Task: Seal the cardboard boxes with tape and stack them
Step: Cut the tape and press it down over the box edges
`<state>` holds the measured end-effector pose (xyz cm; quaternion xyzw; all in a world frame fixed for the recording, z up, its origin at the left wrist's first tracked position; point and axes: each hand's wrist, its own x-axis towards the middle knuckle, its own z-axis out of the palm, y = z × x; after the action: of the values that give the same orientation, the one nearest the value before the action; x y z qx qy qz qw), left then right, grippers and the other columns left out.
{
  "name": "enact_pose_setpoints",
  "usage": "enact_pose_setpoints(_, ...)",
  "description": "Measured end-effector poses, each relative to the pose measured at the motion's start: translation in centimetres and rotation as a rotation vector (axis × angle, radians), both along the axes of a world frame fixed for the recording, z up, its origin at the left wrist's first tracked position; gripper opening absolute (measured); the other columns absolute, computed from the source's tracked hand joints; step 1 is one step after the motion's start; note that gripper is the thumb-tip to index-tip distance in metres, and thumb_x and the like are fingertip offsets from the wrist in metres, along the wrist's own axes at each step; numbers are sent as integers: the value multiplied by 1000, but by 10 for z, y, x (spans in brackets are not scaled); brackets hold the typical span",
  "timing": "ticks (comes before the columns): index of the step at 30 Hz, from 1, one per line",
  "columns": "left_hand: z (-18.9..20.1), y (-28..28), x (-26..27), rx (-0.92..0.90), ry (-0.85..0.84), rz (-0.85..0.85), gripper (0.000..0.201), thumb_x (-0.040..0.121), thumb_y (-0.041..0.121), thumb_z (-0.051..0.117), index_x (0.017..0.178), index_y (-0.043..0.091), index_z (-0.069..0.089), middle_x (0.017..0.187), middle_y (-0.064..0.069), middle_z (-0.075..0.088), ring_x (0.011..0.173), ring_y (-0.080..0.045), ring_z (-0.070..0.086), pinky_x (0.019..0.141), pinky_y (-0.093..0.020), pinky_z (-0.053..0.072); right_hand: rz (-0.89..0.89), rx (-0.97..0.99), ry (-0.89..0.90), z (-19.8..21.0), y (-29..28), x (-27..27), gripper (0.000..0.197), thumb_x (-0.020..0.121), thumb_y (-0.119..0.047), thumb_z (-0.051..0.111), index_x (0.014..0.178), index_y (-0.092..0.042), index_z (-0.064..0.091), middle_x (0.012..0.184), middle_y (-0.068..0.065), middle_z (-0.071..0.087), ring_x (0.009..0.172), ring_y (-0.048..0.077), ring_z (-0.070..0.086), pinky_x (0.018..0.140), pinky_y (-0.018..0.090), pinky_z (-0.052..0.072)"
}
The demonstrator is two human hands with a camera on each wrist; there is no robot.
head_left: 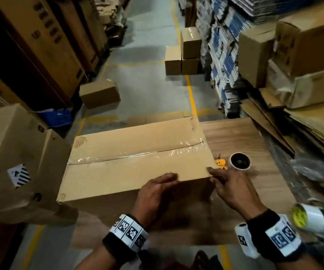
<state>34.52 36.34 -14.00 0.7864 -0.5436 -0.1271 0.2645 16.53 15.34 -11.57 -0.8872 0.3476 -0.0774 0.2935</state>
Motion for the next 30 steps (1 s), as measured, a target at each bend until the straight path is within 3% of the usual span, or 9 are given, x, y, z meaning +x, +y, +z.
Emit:
enact_pose_setpoints(5,5,19,25,-85,-148,96,36,90,14,79,114,40,79,127,26,69,115,6,65,94,-23,59,82,-131,139,4,21,4,31,91,-42,73,121,-50,71,96,-3,78,88,19,73,66,31,53)
enact_pose_setpoints(9,7,51,65,-49,-237,137,49,78,-2,79,107,37,82,124,20,73,120,-3,67,91,-29,61,323,-299,184,28,68,24,20,85,-47,77,103,-39,76,71,-9,73,63,7,69,42,13,31)
enact_pose_setpoints(11,10,64,88,-11,-287,175,48,79,-4,78,106,35,82,123,15,74,119,-10,69,87,-34,63,423,-313,230,15,97,44,33,102,-54,50,123,-32,63,88,0,73,78,22,72,57,30,48)
enact_pose_setpoints(13,12,76,115,-8,-337,252,44,78,-3,78,102,33,83,120,11,76,113,-16,73,80,-35,64,496,-286,214,9,126,69,37,105,-54,39,124,-28,59,90,5,72,80,30,71,63,39,51)
enact_pose_setpoints(19,28,98,161,-116,-277,447,26,85,27,62,100,25,84,108,4,80,88,-23,78,76,-35,62,533,-12,-13,27,165,134,38,96,-50,59,133,-39,64,115,-9,75,105,16,71,89,34,57)
enact_pose_setpoints(21,29,109,146,-226,-192,443,35,91,43,58,108,24,81,115,2,78,97,-19,76,85,-32,61,366,-16,-214,25,144,139,36,92,-49,62,123,-35,72,108,-10,77,98,13,73,83,35,60)
enact_pose_setpoints(23,21,115,120,-255,-149,377,47,95,55,59,124,22,76,131,-2,72,118,-16,69,101,-34,54,257,-154,-284,16,109,135,32,90,-41,71,119,-30,75,120,-4,73,111,18,68,92,40,57)
enact_pose_setpoints(27,-16,108,73,-41,-277,285,73,102,72,35,153,22,50,164,-3,41,154,-19,33,123,-46,30,89,-37,26,2,49,115,59,89,-54,73,145,-45,55,157,5,48,142,25,48,115,44,42)
enact_pose_setpoints(30,-31,96,66,63,-359,279,69,107,66,26,154,22,50,165,-4,39,156,-23,29,124,-56,21,114,102,-39,-11,48,107,55,86,-50,76,139,-45,60,133,-2,70,107,12,70,98,39,56)
